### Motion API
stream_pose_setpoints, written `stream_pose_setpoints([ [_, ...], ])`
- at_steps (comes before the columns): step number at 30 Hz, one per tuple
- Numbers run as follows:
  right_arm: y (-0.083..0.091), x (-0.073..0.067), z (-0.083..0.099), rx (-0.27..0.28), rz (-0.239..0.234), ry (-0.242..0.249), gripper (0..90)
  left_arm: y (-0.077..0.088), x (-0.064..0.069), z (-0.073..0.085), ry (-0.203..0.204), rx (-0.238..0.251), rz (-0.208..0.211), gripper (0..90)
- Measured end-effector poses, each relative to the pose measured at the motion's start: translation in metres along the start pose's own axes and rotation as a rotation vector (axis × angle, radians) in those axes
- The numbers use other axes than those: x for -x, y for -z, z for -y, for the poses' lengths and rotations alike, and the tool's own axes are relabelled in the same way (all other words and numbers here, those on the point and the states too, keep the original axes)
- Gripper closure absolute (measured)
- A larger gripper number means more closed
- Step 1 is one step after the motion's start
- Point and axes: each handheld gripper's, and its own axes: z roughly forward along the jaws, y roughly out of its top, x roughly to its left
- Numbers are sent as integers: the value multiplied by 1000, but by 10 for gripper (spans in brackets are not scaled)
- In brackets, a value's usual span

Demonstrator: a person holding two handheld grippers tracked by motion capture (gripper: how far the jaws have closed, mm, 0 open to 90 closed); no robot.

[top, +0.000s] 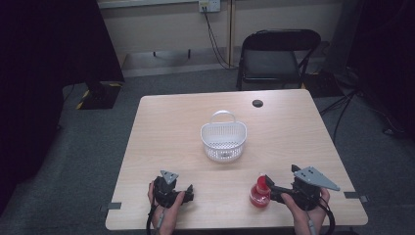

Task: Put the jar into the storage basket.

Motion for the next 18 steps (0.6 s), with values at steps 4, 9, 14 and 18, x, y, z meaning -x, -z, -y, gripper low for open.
stream_pose_setpoints([
  [4, 1, -4, 2, 0, -14, 16, 60, 0, 0, 0, 0, 0, 0, 5],
  [9, 2, -11, 7, 15, -42, 41, 63, 0, 0, 0, 0, 0, 0, 5],
  [14, 0, -18, 12, 19, -69, 63, 87, 0, 0, 0, 0, 0, 0, 5],
  [18, -2, -21, 15, 15, -78, 80, 127, 0, 0, 0, 0, 0, 0, 5],
])
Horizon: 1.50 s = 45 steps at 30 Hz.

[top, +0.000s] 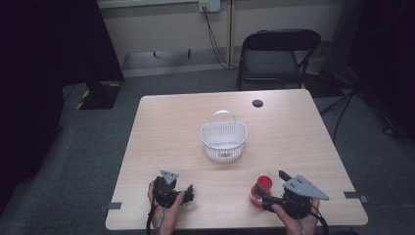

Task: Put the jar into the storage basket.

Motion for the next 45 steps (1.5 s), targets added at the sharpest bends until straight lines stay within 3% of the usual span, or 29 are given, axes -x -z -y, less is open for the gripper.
stream_pose_setpoints([
  [10, -6, -6, 9, -4, -13, 38, 261, 0, 0, 0, 0, 0, 0, 5],
  [14, -9, -8, 12, -2, 2, 55, 304, 0, 0, 0, 0, 0, 0, 5],
  [18, -13, -8, 14, -5, -1, 60, 383, 0, 0, 0, 0, 0, 0, 5],
  [28, -18, -7, 18, -20, -7, 64, 478, 0, 0, 0, 0, 0, 0, 5],
  [45, -17, -5, 5, -22, -41, 90, 488, 0, 0, 0, 0, 0, 0, 5],
])
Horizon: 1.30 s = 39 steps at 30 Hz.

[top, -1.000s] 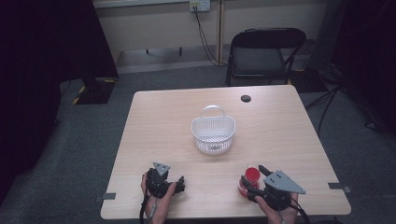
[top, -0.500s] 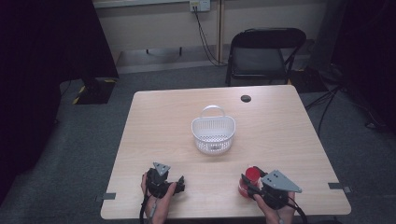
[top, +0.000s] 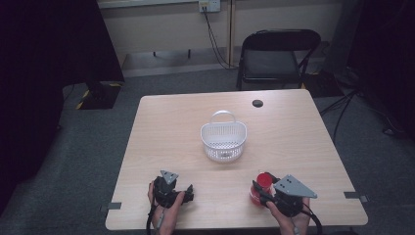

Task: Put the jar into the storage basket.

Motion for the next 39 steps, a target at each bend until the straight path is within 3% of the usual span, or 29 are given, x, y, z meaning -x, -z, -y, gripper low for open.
stream_pose_setpoints([
  [8, -7, -2, -22, -10, -23, 39, 488, 0, 0, 0, 0, 0, 0, 5],
  [16, -22, -5, -39, -1, -55, 48, 488, 0, 0, 0, 0, 0, 0, 5],
  [22, -33, -3, -70, 29, -75, 64, 488, 0, 0, 0, 0, 0, 0, 5],
  [35, -58, 0, -120, 71, -113, 69, 488, 0, 0, 0, 0, 0, 0, 5],
  [39, -66, 0, -129, 65, -118, 73, 488, 0, 0, 0, 0, 0, 0, 5],
])
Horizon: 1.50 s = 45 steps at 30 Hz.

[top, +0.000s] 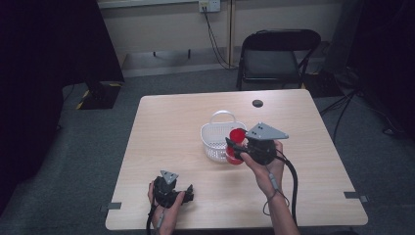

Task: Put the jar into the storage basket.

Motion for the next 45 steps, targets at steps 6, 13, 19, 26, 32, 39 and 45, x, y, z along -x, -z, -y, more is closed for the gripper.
stream_pose_setpoints([
  [6, -15, 4, -15, 6, 9, 4, 489, 0, 0, 0, 0, -1, 0, 5],
  [13, -27, 10, -26, -6, 20, 4, 489, 0, 0, 0, 0, -1, 0, 5],
  [19, -46, 17, -33, -24, 20, 13, 489, 0, 0, 0, 0, -1, 0, 5],
  [26, -64, 20, -31, -55, 17, 19, 489, 0, 0, 0, 0, -1, 1, 5],
  [32, -78, 25, -26, -78, 10, 14, 489, 0, 0, 0, 0, -1, 0, 5],
  [39, -92, 33, -15, -101, 0, 2, 489, 0, 0, 0, 0, 0, 0, 5],
  [45, -98, 36, -7, -113, -6, -8, 489, 0, 0, 0, 0, 0, 0, 5],
])
